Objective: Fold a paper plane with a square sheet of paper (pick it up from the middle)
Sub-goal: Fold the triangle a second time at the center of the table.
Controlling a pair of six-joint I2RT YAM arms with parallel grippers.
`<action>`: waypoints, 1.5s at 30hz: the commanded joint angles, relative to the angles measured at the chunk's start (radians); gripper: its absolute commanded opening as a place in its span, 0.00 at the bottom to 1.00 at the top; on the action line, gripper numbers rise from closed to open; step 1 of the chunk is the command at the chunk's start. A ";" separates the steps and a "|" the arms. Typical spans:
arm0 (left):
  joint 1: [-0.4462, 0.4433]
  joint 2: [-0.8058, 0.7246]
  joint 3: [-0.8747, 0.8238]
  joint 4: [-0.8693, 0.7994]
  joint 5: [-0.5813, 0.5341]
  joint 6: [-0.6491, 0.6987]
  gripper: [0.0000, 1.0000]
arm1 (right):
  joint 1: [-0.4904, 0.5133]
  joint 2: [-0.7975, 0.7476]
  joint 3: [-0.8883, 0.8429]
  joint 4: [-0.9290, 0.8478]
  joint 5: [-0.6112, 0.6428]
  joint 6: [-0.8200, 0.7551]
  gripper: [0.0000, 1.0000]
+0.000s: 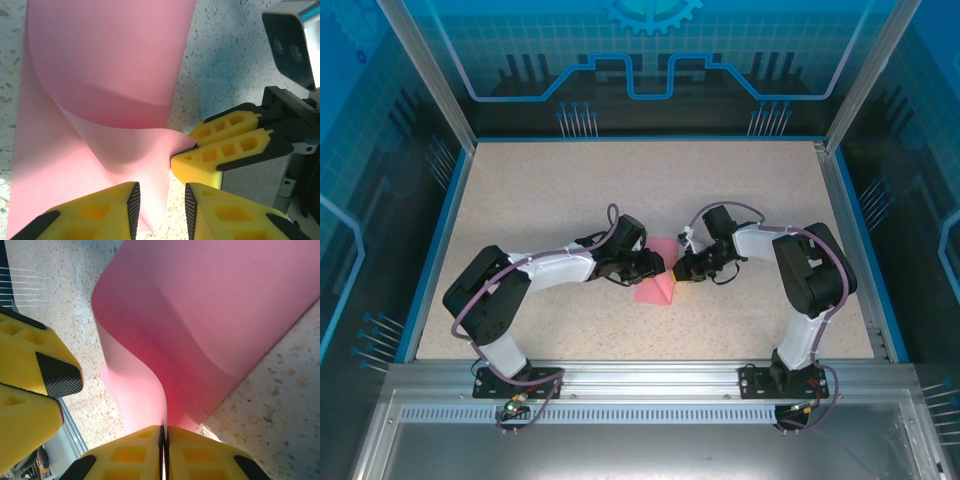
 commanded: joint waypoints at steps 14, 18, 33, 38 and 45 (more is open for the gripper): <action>-0.009 -0.023 0.000 -0.042 -0.015 0.015 0.32 | -0.004 0.055 0.057 -0.060 0.014 -0.013 0.11; -0.010 -0.022 0.001 -0.044 -0.015 0.019 0.32 | -0.004 0.035 0.039 -0.055 0.015 -0.005 0.11; -0.011 -0.018 0.004 -0.038 -0.008 0.018 0.32 | 0.012 0.044 0.045 -0.062 0.027 0.014 0.12; -0.009 -0.017 0.004 -0.040 -0.008 0.018 0.32 | 0.019 0.044 0.042 -0.053 0.027 0.032 0.12; -0.010 -0.020 0.001 -0.043 -0.015 0.016 0.31 | 0.031 0.033 0.018 -0.026 0.034 0.068 0.13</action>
